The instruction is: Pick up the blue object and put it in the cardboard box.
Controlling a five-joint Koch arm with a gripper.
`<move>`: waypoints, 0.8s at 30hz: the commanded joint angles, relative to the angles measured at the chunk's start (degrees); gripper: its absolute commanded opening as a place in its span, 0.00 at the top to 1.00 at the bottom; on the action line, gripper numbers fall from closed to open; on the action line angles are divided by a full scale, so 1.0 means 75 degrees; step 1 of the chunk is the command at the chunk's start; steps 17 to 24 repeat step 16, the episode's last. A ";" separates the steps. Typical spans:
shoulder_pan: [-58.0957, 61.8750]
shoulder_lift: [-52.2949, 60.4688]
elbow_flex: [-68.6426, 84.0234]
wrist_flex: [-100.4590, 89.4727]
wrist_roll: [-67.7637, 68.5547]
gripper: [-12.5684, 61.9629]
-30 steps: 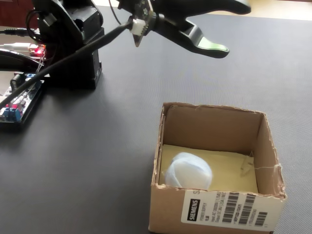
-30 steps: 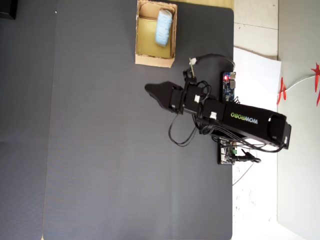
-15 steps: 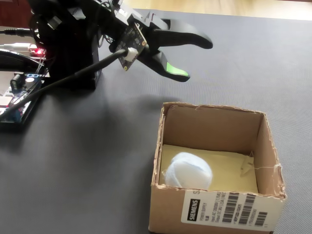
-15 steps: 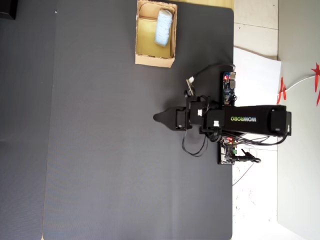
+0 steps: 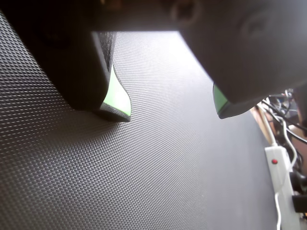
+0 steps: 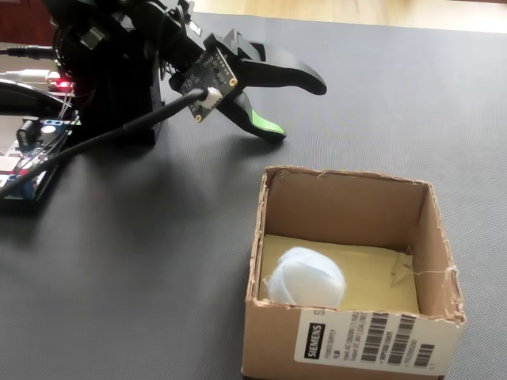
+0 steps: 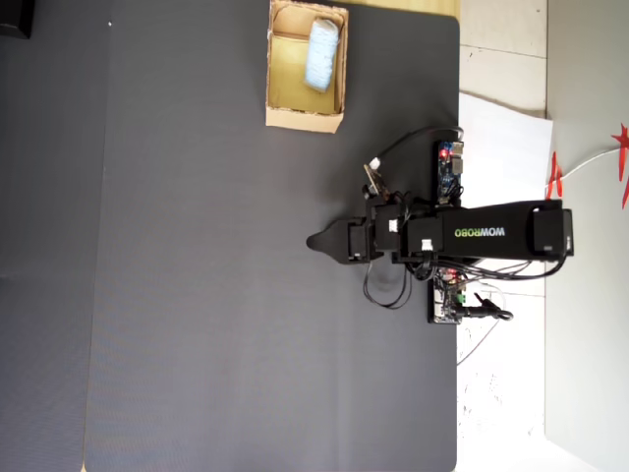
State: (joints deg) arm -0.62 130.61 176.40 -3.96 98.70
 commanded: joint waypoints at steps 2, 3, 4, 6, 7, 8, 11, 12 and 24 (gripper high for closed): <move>-0.0012 0.0680 0.0305 0.0867 0.0000 0.38; 0.0012 0.0680 0.0305 0.0867 0.0000 0.37; 0.0012 0.0680 0.0305 0.0867 0.0000 0.37; 0.0035 0.0680 0.0305 0.0867 0.0012 0.37; 0.0035 0.0680 0.0305 0.0867 0.0012 0.37; 0.0035 0.0680 0.0305 0.0867 0.0012 0.37; 0.0035 0.0680 0.0305 0.0867 0.0012 0.37; 0.0035 0.0680 0.0305 0.0867 0.0012 0.37; 0.0035 0.0680 0.0305 0.0867 0.0012 0.37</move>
